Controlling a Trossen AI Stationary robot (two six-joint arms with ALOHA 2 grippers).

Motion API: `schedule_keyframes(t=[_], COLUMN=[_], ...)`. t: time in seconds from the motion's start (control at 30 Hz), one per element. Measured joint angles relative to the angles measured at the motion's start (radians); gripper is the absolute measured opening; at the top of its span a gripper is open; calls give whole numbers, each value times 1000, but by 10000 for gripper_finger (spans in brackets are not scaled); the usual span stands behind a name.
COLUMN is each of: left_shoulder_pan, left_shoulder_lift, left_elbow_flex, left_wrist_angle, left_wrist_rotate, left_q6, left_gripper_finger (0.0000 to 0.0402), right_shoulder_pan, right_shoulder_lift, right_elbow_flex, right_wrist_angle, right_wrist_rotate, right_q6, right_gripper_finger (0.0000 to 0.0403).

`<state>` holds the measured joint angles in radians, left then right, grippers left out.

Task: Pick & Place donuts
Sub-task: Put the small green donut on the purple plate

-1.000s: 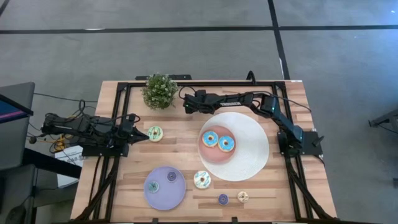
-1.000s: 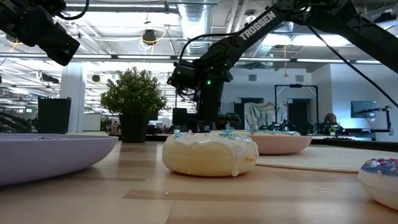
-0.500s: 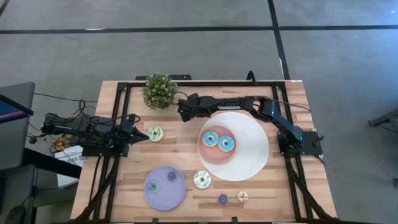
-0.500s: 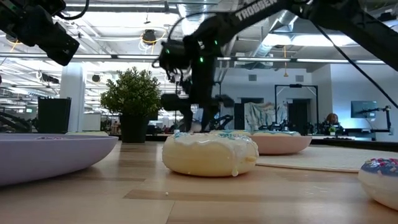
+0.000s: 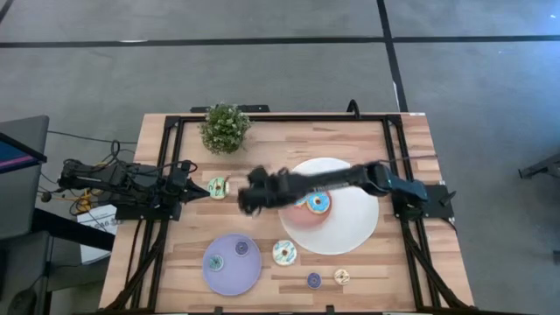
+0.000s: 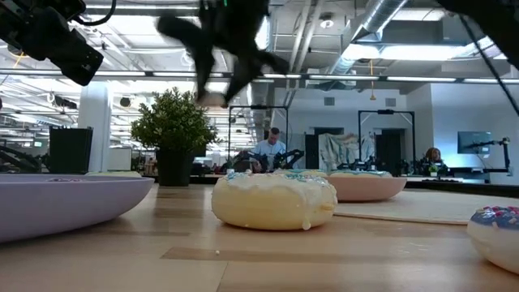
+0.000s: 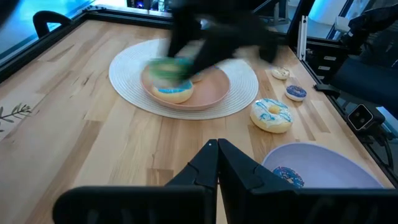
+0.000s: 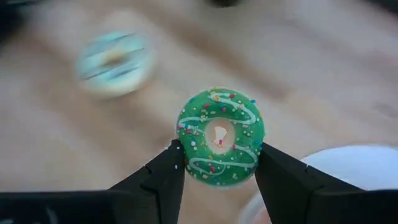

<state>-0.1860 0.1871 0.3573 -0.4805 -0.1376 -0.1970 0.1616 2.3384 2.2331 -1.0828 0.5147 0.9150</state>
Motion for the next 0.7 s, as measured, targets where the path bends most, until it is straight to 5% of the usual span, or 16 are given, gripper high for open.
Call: schedule_keyframes(t=[0.4, 0.7], left_shoulder_pan=[0, 0], left_shoulder_lift=[0, 0], left_elbow_flex=[0, 0], left_wrist_angle=[0, 0], left_wrist_rotate=[0, 27], left_q6=[1, 2], left_gripper_finger=[0, 0], right_shoulder_pan=[251, 225], right_shoulder_lift=[5, 58], right_elbow_flex=[-23, -73], right_wrist_angle=[348, 609], right_wrist_rotate=[-62, -102], right_q6=[-217, -288], right_gripper_finger=[173, 166])
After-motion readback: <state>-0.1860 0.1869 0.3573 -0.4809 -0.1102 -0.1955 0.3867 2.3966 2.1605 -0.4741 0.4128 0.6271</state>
